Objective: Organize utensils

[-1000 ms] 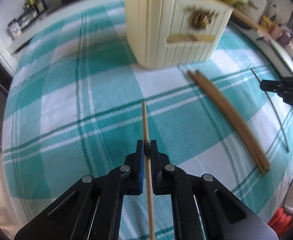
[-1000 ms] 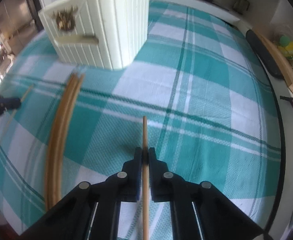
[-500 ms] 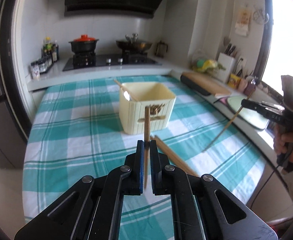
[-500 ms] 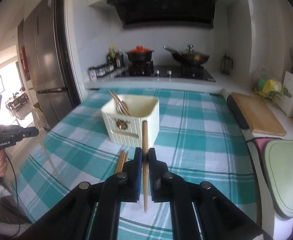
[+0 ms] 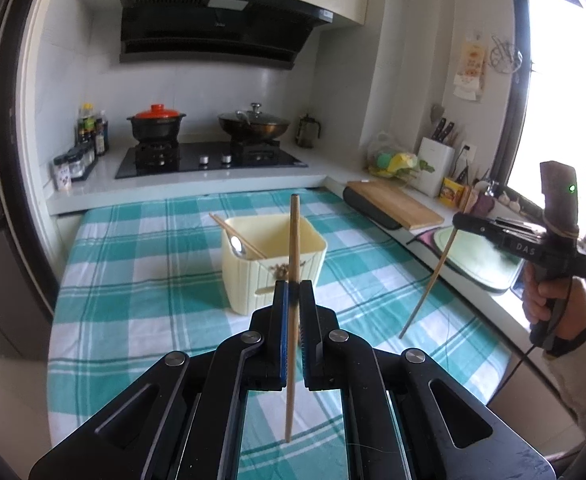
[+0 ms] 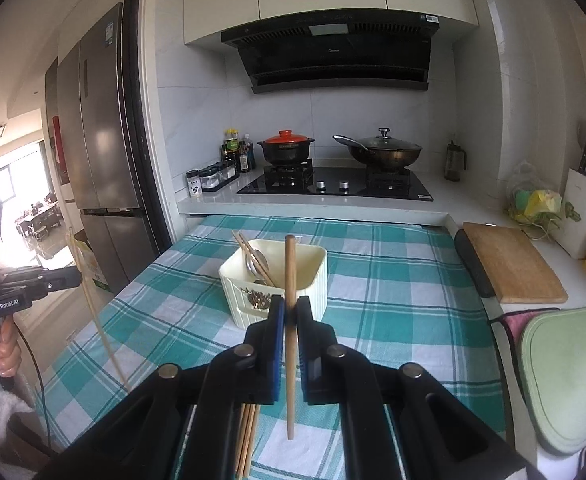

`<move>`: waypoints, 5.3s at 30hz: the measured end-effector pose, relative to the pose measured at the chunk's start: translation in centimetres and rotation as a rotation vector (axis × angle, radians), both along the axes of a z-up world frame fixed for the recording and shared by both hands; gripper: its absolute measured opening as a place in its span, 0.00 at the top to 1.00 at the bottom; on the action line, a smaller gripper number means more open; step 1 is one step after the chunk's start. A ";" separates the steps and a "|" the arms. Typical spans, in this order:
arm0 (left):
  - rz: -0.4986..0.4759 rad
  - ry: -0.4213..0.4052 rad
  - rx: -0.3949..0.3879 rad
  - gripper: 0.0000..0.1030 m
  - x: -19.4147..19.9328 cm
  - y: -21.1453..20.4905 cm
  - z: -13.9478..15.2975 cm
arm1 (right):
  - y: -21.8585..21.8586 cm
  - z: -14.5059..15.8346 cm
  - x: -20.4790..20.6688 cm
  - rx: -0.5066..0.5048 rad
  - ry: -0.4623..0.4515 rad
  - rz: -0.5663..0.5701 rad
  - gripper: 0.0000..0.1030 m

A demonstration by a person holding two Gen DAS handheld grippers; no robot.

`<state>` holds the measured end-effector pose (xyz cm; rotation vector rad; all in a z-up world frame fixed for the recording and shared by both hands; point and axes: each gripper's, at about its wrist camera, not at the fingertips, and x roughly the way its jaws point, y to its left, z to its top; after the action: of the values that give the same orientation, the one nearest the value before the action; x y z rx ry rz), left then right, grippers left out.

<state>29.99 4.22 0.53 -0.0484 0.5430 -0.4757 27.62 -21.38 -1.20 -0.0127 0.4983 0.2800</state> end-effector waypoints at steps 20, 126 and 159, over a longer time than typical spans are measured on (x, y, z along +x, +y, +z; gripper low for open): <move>0.201 -0.228 -0.068 0.97 16.0 -3.9 7.2 | 5.0 6.8 12.3 -0.029 -0.272 0.037 0.94; 0.309 0.427 0.247 0.03 6.8 -11.5 -23.7 | 1.8 -20.6 2.5 -0.066 0.347 0.045 0.51; 0.338 0.433 0.230 0.93 2.3 -3.0 -22.8 | -1.9 -22.2 -0.6 -0.215 0.452 -0.201 0.93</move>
<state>32.24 1.19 -22.22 -0.0221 0.9925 -0.0662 27.00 -23.32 -23.36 -0.1093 0.9713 0.0269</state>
